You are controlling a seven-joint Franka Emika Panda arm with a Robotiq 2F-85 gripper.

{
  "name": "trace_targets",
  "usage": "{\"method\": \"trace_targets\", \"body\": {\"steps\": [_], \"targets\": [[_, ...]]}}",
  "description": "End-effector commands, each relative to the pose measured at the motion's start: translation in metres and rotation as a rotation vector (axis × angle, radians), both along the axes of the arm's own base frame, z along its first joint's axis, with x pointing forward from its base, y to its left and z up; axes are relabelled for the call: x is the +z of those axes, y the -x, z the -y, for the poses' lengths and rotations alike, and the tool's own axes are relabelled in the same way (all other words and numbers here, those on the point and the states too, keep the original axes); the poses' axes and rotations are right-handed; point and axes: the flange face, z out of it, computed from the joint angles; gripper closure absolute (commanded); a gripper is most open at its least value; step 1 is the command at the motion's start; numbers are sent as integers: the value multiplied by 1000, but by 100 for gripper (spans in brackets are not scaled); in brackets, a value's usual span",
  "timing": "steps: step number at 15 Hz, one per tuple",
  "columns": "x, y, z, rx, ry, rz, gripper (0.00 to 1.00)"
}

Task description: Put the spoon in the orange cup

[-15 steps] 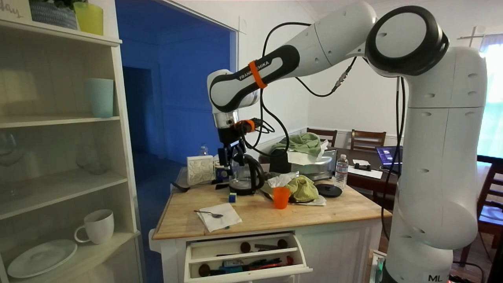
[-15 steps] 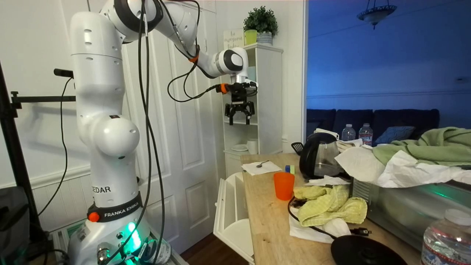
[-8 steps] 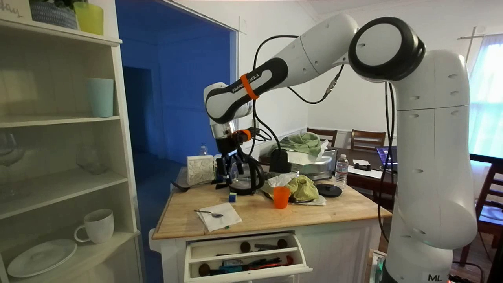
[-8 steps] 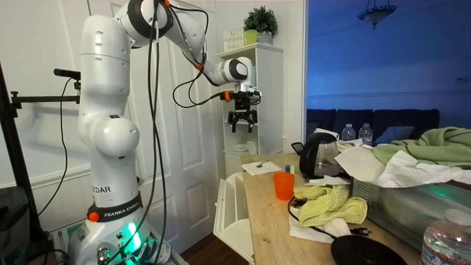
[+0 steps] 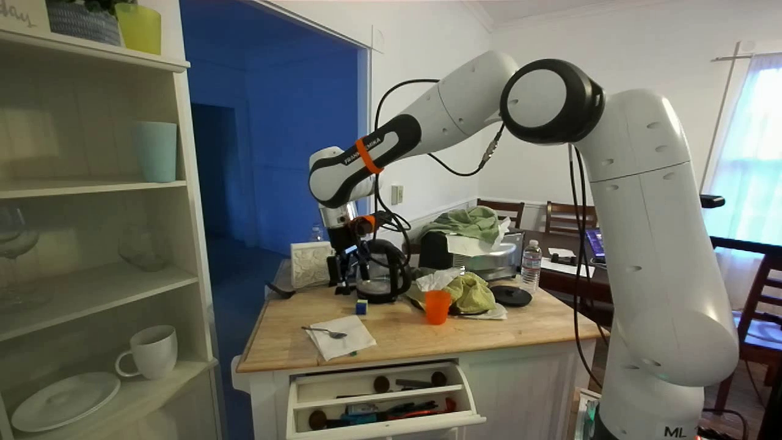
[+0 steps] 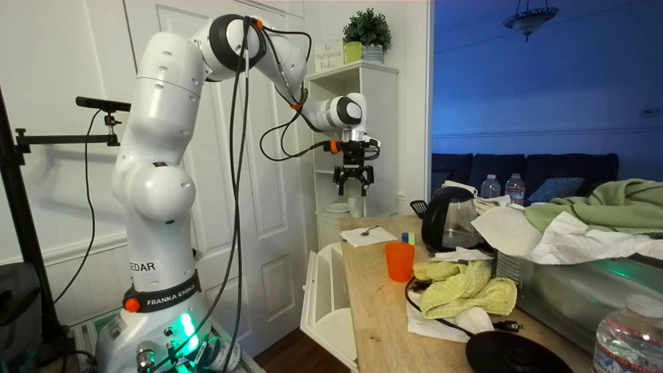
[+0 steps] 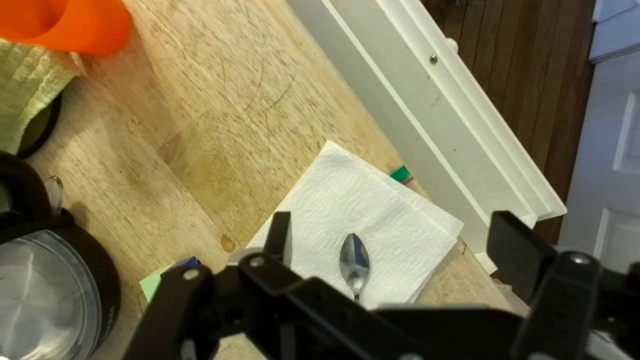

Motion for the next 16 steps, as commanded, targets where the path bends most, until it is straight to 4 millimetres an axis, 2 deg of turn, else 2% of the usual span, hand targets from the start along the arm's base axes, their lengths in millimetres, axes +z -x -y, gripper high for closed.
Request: {"method": "trace_targets", "body": {"steps": [1,8,16], "targets": [[-16,-31,9,-9,-25,19,0],[-68,-60,9,-25,-29,-17,0],[-103,-93,5,-31,-39,67,0]]}}
